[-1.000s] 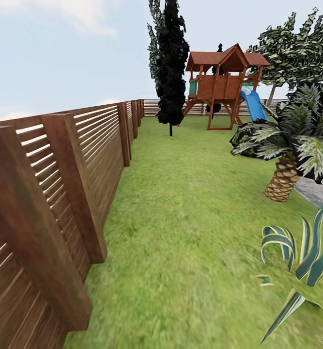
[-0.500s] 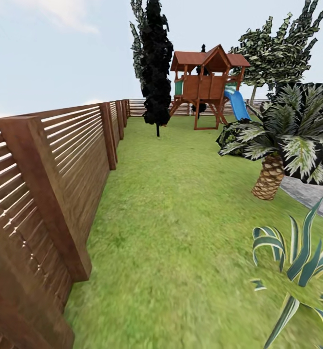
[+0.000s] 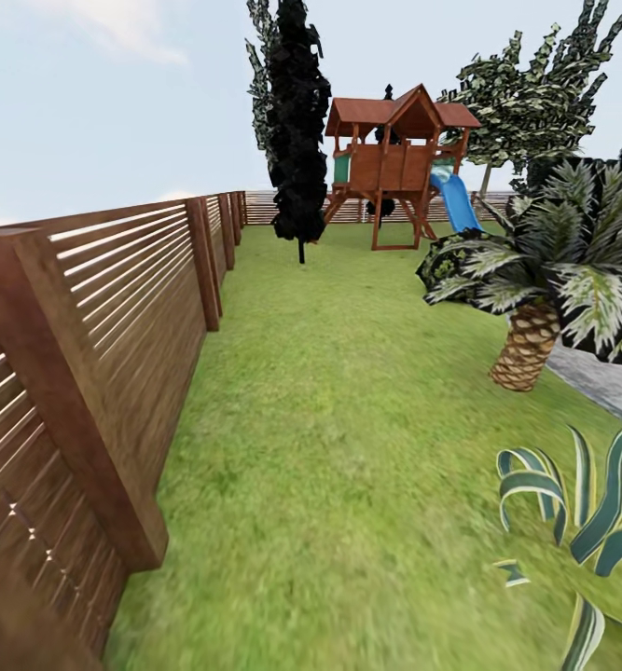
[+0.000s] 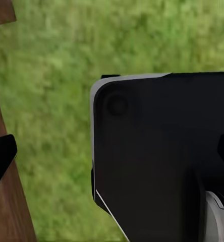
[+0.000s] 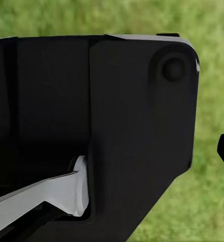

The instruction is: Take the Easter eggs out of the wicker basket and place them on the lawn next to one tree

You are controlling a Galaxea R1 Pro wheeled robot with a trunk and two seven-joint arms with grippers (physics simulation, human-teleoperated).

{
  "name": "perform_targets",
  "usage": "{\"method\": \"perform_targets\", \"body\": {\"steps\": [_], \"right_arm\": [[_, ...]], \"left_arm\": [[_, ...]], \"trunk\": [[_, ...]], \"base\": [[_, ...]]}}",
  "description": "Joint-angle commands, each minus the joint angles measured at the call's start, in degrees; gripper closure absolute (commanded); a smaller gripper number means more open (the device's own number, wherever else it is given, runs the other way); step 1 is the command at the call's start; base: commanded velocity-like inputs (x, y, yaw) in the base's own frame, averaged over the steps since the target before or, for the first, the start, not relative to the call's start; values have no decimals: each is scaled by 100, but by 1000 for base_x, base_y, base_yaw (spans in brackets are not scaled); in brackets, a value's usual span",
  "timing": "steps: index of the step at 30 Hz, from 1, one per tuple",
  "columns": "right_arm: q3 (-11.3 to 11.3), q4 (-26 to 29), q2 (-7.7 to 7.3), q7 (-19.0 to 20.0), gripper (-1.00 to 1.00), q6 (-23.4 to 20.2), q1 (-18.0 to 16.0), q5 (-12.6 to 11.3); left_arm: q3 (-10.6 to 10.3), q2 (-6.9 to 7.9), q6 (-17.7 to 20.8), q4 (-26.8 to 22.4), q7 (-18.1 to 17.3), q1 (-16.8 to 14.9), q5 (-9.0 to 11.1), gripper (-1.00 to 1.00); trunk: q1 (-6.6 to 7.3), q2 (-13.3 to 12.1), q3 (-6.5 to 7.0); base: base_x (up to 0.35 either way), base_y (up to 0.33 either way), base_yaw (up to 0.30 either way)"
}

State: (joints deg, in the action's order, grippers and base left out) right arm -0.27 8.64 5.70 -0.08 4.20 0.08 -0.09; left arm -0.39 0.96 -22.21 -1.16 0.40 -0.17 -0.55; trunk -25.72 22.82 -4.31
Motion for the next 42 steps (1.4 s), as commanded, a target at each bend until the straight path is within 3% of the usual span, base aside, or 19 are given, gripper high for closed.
{"method": "perform_targets", "body": {"steps": [1,42], "right_arm": [[-11,7,0,-1,-100,11,1,-4],[-31,-2,-15,-1,-100,5,1,-9]], "left_arm": [[-5,1,-17,0,4,-3,-6,-100],[-4,1,-18,1,4,-4,-6,-100]], "trunk": [[-6,10,-10],[-6,10,-10]], "base": [[318,50,-1],[333,4,-31]]}}
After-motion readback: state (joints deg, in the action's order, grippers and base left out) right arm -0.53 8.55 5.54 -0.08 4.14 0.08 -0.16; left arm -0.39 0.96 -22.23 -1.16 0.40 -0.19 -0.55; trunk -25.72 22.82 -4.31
